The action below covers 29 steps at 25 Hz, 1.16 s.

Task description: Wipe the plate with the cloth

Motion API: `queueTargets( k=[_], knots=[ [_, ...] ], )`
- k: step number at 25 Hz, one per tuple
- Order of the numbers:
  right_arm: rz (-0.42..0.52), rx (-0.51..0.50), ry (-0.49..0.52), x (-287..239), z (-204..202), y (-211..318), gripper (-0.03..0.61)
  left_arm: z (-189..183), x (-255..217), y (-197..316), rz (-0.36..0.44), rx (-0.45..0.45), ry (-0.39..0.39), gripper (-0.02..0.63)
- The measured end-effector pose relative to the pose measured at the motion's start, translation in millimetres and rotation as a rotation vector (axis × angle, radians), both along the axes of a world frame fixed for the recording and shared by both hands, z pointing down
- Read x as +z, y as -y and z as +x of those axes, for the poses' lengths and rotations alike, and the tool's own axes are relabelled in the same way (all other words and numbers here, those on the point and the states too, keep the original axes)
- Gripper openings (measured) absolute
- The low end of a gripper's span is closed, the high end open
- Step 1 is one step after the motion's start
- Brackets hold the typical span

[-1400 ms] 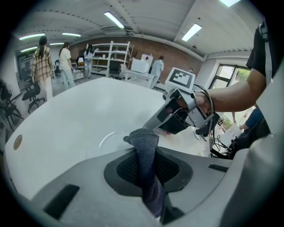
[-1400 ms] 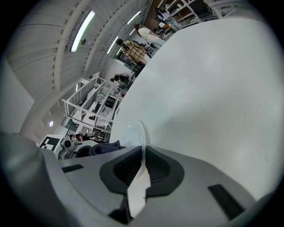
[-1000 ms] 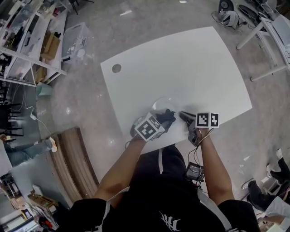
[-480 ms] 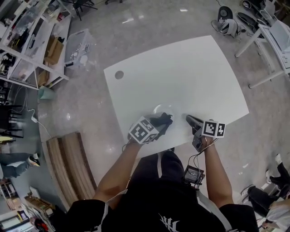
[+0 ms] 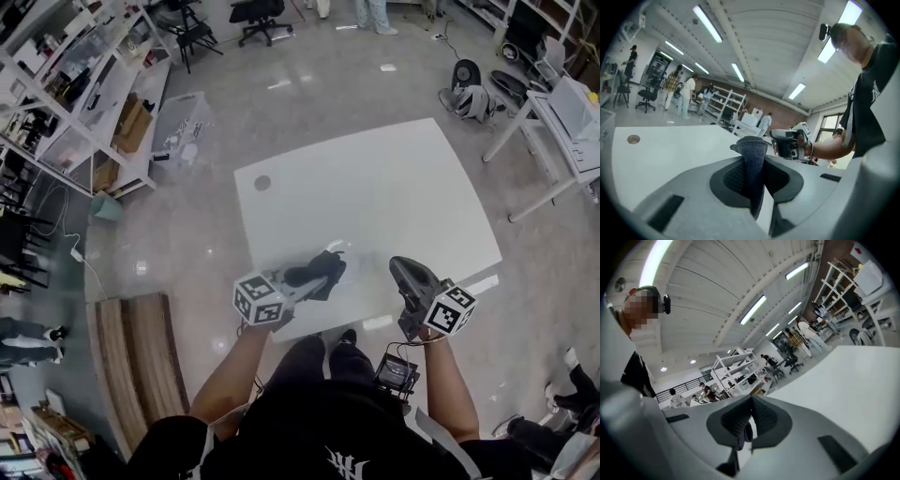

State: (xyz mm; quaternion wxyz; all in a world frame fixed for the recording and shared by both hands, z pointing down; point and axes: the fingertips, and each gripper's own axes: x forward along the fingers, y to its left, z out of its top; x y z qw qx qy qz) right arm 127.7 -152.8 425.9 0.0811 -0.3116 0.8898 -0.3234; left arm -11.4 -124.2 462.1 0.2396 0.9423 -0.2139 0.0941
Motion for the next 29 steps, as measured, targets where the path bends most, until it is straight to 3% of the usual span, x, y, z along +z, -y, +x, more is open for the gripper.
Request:
queueTargets(
  k=[4,7,15,20,29],
  knots=[
    [0.114,-0.038,-0.023,-38.6,-16.1,-31.2,0.005,-20.3,-43.6,-22.8,0.054,-0.049,-0.118,0.054],
    [0.147,-0.056,-0.057,-52.7,-34.4,-53.4,0.005,-38.9,-59.9,-39.6,0.071,-0.066,-0.15,0.054],
    [0.166,-0.027,-0.077,-68.4,-73.1,-93.3,0.005,-68.9,-63.6,-77.5,0.058,-0.029,-0.164,0.054],
    [0.184,0.013,-0.083,-73.0,-93.0,-118.6,0.005,-81.5,-67.0,-98.0,0.099,0.017,-0.134,0.054],
    [0.212,0.031,-0.12,-70.0,-142.9,-168.4,0.003,-119.2,-68.6,-139.8,0.129,0.065,-0.186,0.054]
  ],
)
